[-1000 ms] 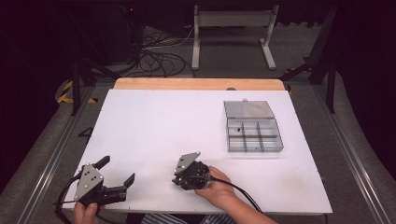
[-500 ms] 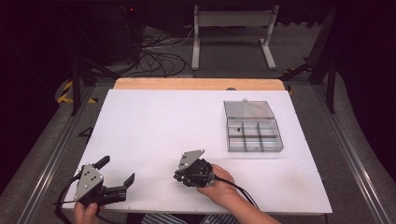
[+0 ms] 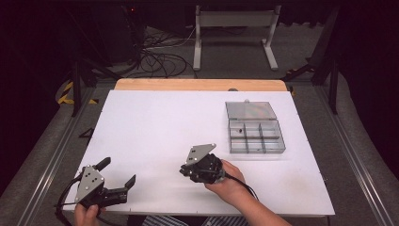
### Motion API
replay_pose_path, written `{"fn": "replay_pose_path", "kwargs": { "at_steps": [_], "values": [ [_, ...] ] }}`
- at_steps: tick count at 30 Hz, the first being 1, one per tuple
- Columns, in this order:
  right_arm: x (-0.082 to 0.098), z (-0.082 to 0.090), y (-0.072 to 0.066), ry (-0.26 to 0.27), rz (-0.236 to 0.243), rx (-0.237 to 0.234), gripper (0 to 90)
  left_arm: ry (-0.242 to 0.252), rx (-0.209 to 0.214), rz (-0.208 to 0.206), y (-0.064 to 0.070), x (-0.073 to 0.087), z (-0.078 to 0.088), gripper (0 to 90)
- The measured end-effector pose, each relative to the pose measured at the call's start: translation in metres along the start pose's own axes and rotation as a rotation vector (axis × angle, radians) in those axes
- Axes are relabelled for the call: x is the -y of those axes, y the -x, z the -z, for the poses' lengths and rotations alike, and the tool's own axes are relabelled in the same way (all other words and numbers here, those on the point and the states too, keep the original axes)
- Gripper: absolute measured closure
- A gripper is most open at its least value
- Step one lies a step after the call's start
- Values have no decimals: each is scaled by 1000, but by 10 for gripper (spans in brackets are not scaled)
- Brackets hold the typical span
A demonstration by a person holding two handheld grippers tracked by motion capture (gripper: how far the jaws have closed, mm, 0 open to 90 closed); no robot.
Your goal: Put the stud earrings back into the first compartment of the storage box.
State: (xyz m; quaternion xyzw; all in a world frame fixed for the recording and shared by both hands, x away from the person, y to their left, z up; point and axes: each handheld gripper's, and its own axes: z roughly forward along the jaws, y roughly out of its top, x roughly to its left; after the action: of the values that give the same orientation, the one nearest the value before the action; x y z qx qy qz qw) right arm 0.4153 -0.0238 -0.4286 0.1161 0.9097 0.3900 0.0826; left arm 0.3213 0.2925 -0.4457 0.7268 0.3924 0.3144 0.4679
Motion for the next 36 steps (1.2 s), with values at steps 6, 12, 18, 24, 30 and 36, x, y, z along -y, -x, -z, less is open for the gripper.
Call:
{"fn": "replay_pose_path", "kwargs": {
  "at_steps": [6,12,18,24,30,36],
  "values": [
    [-2,16,9,22,-22,35,814,0,0,0,0,0,0,17],
    [-4,32,20,26,-30,73,814,-1,0,0,0,0,0,17],
    [-3,47,34,26,-56,111,814,-2,0,2,0,0,0,17],
    [1,61,50,40,-95,155,814,-2,0,2,0,0,0,17],
    [10,72,70,45,-157,196,814,-3,1,3,0,0,0,17],
    [20,79,88,50,-211,232,814,-6,3,3,0,0,-1,17]
  ]
}}
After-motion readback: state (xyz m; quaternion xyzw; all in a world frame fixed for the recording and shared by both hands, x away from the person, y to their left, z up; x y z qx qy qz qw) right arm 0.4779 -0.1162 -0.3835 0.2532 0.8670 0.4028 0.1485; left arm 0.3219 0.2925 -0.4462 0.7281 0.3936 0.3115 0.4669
